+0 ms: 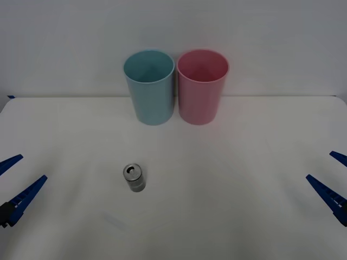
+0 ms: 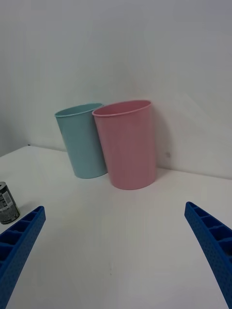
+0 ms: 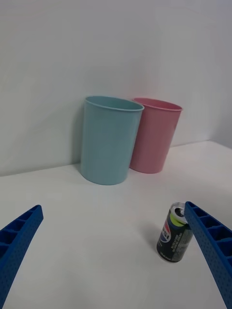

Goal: Grasp the object on the table and drop it into the matching bin: aluminum can to the light blue bin, PET bottle to the pink bin.

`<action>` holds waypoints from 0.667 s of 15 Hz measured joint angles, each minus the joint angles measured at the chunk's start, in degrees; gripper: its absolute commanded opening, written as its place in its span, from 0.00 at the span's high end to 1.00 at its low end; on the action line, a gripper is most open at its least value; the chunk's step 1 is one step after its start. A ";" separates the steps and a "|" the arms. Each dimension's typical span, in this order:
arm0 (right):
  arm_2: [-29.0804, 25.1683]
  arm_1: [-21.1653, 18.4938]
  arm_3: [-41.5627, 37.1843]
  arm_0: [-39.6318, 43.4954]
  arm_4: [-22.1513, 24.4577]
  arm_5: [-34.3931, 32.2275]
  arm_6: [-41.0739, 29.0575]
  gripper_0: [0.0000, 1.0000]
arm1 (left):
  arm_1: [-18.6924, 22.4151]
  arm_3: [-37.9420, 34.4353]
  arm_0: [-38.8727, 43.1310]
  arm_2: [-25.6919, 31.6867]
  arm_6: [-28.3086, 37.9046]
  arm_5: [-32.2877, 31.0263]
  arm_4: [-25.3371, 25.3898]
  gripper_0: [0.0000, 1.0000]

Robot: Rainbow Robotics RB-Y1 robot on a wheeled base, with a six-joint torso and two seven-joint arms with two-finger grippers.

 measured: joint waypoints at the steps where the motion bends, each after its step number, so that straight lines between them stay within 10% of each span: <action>1: 0.00 0.00 0.00 0.00 0.00 0.00 0.00 0.00 | 0.35 0.11 0.27 -0.27 -0.20 0.05 -0.05 0.00; 10: 0.00 0.00 0.00 0.00 0.00 0.00 0.00 0.00 | 1.48 1.33 1.39 -3.32 -4.32 0.15 -7.08 0.00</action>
